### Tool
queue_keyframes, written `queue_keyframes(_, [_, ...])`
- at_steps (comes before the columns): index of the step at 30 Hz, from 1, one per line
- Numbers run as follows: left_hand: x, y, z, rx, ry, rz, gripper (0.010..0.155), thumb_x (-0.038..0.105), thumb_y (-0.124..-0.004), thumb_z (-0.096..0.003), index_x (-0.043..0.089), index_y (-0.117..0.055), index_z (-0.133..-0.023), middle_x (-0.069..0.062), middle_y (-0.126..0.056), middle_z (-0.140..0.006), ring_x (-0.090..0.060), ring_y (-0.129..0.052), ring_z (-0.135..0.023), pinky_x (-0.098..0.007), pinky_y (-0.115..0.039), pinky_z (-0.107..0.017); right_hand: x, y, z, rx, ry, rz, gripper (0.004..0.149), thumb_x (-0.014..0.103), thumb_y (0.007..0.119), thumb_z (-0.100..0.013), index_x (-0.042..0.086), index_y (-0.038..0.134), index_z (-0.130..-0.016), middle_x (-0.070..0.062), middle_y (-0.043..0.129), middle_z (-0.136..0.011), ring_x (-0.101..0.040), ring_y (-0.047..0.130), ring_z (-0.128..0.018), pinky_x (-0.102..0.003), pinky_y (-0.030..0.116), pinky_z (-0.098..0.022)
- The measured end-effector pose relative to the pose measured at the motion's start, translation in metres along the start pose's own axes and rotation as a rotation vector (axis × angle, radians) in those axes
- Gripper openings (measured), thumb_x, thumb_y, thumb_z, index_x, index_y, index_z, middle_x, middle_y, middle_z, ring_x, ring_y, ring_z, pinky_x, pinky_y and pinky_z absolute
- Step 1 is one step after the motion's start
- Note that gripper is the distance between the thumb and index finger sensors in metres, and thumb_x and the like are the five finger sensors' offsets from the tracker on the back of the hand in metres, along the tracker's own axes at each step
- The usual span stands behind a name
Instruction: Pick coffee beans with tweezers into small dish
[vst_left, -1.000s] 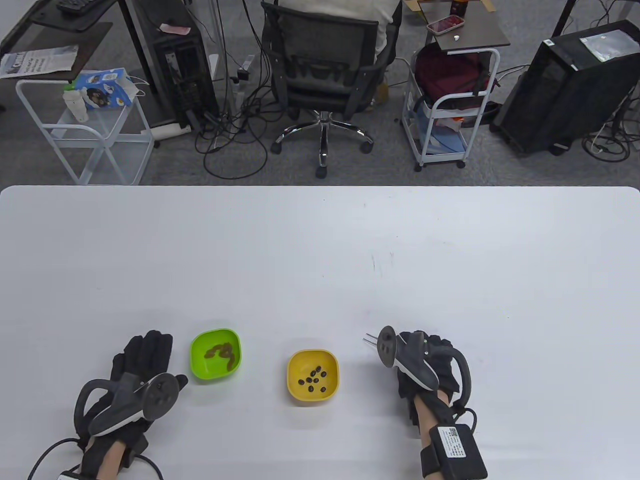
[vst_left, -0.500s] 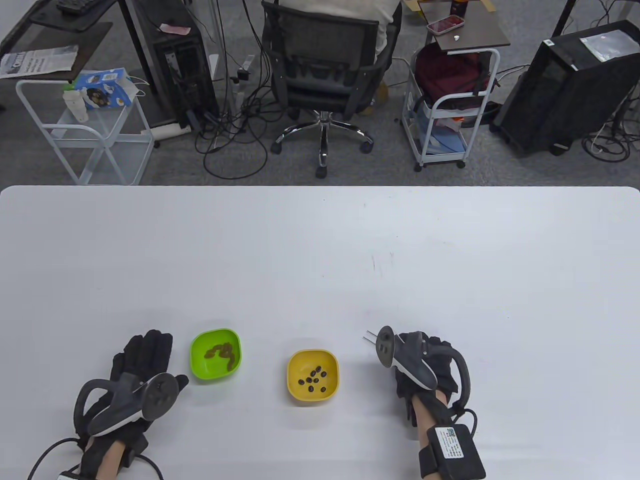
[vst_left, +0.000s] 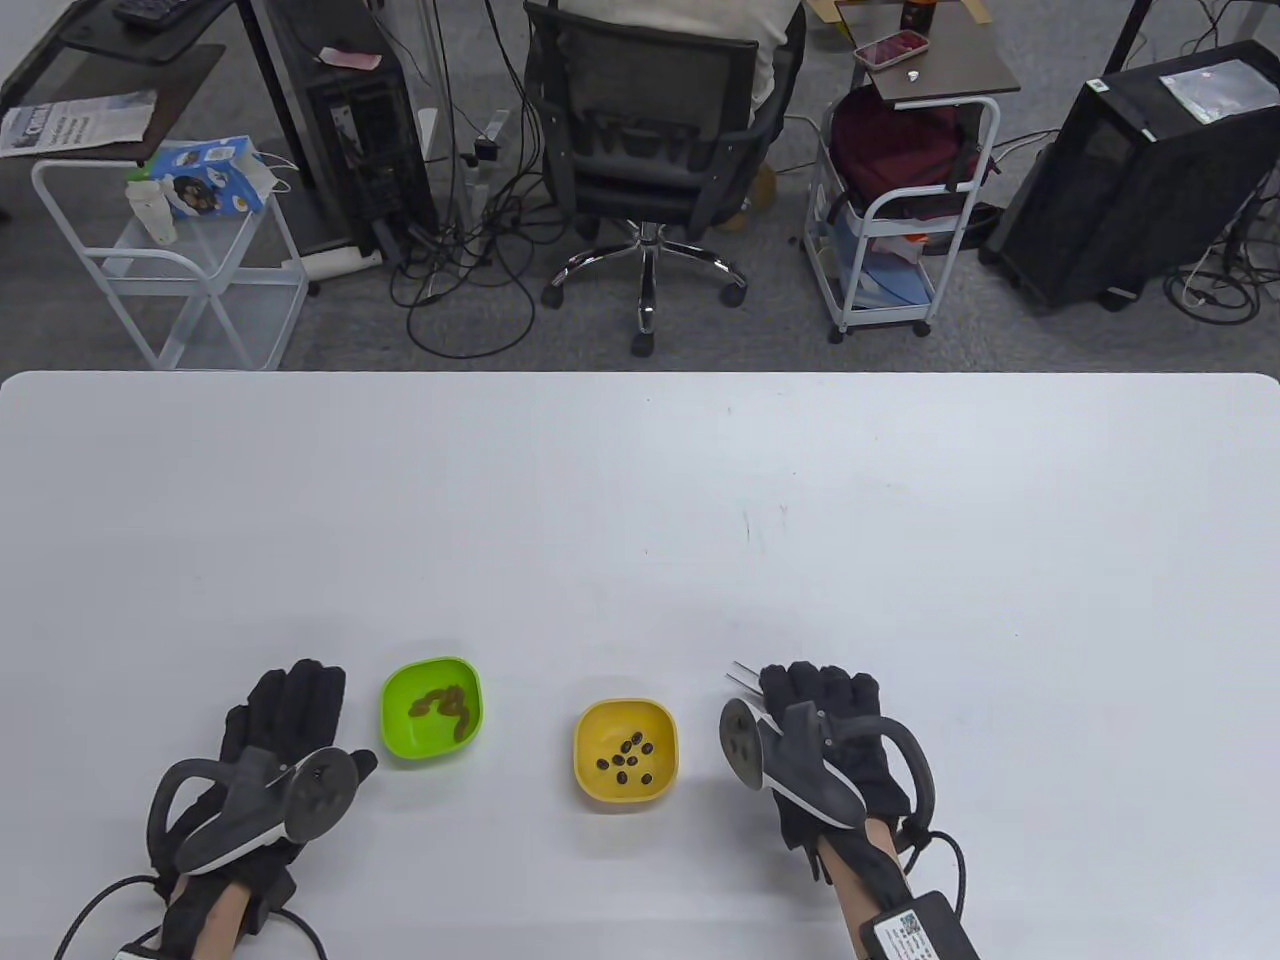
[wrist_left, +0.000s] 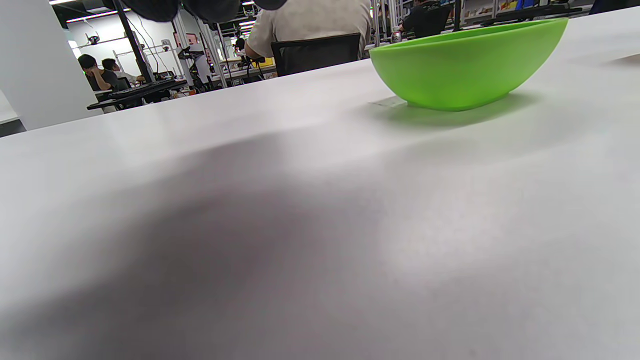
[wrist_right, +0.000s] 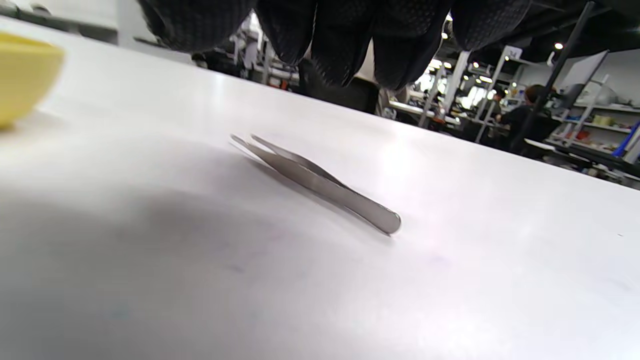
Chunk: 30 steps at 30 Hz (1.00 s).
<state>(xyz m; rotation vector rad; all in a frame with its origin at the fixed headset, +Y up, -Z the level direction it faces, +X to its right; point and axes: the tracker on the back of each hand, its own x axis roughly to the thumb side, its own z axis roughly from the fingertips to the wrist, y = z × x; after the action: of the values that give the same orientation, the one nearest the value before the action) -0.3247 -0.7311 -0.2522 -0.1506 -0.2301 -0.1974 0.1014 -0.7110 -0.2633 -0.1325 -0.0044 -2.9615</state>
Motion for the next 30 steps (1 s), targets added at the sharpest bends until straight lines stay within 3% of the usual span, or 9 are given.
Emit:
queue_keyframes(3, [0.000, 0.000, 0.001, 0.003, 0.004, -0.004, 0.086, 0.052, -0.043, -0.0562, -0.003, -0.026, -0.120, -0.032, -0.033, -0.126, -0.061, -0.049, -0.112, -0.071, -0.053, -0.076, -0.003, 0.001, 0.010, -0.081, -0.012, -0.044, 0.076, 0.044, 0.062, -0.046, 0.015, 0.036, -0.111, -0.017, 0.042, -0.122, -0.052, 0.048, -0.109, -0.066, 0.044, -0.077])
queue_keyframes(6, [0.000, 0.001, 0.001, 0.011, 0.006, -0.012, 0.086, 0.052, -0.043, -0.0563, -0.003, -0.026, -0.120, -0.032, -0.032, -0.126, -0.061, -0.049, -0.113, -0.071, -0.053, -0.076, -0.006, 0.000, 0.011, -0.055, -0.004, -0.096, 0.080, 0.046, 0.060, -0.046, 0.013, 0.028, -0.111, -0.020, 0.033, -0.122, -0.056, 0.038, -0.108, -0.068, 0.040, -0.077])
queue_keyframes(9, [0.000, 0.000, 0.001, 0.016, 0.008, -0.014, 0.086, 0.052, -0.043, -0.0562, -0.003, -0.026, -0.120, -0.032, -0.032, -0.126, -0.061, -0.048, -0.113, -0.071, -0.053, -0.076, -0.006, 0.002, 0.010, -0.098, -0.003, -0.075, 0.080, 0.046, 0.060, -0.046, 0.013, 0.027, -0.111, -0.020, 0.029, -0.122, -0.056, 0.034, -0.109, -0.069, 0.038, -0.077])
queue_keyframes(19, [0.002, -0.001, 0.002, 0.007, 0.015, -0.035, 0.086, 0.052, -0.043, -0.0562, -0.003, -0.026, -0.120, -0.032, -0.032, -0.126, -0.061, -0.049, -0.112, -0.071, -0.053, -0.075, -0.009, 0.013, 0.006, -0.022, 0.015, -0.066, 0.080, 0.046, 0.060, -0.046, 0.013, 0.028, -0.111, -0.021, 0.028, -0.122, -0.057, 0.033, -0.108, -0.069, 0.037, -0.076])
queue_keyframes(30, [0.002, -0.004, 0.002, 0.000, 0.020, -0.036, 0.086, 0.052, -0.043, -0.0562, -0.003, -0.026, -0.120, -0.032, -0.033, -0.126, -0.061, -0.049, -0.112, -0.071, -0.054, -0.075, -0.011, 0.010, 0.008, -0.038, 0.022, -0.075, 0.079, 0.045, 0.060, -0.046, 0.014, 0.029, -0.111, -0.020, 0.029, -0.122, -0.057, 0.034, -0.108, -0.069, 0.038, -0.076])
